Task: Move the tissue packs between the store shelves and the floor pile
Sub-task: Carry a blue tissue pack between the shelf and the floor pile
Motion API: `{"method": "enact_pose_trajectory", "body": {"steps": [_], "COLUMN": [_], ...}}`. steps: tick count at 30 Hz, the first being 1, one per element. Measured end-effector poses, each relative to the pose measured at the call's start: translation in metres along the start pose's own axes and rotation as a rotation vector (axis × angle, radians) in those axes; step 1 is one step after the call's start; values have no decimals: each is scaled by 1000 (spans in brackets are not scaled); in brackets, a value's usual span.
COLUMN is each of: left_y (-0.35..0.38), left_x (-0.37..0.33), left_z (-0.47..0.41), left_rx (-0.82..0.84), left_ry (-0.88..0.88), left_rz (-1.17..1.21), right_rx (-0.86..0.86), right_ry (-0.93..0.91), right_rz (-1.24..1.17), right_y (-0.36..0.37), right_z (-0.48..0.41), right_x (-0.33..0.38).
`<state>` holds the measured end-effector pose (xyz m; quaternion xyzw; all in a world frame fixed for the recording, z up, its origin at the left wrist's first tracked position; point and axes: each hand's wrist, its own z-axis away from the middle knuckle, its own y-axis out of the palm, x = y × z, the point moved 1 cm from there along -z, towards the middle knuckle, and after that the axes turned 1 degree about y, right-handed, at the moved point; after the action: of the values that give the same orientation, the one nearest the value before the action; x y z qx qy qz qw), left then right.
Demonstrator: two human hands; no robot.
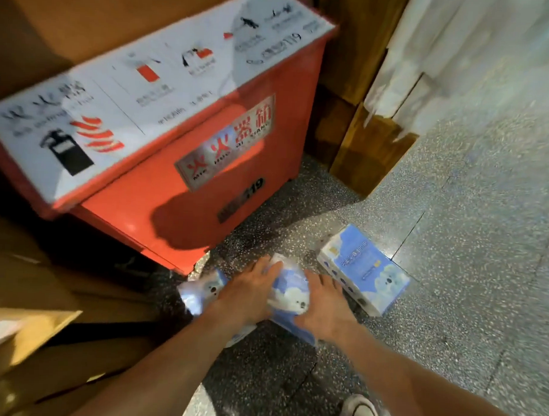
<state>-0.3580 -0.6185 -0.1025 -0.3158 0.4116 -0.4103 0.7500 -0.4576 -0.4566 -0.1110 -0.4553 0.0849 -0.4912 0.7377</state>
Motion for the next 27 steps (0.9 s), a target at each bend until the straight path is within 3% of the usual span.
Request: {"method": "enact_pose_trajectory", "body": {"steps": [10,19,24,27], "left_y": [-222,-411,-452,-464], "left_x": [-104,-228,-282,-302], "left_z": [177,361,439,480], "left_rx": [-42,-406,-623,-790], "left_ry": [-39,19,-111,-204], "left_rz": [365,674,749,785], "right_rx": [53,69,118,71], "right_ry": [-126,-533,-782,-887], "right_rz": [-65,-3,-46,-194], "right_y": [-246,-479,-544,-558], "right_z": [213,382,435,466], "right_x": [59,162,206,223]}}
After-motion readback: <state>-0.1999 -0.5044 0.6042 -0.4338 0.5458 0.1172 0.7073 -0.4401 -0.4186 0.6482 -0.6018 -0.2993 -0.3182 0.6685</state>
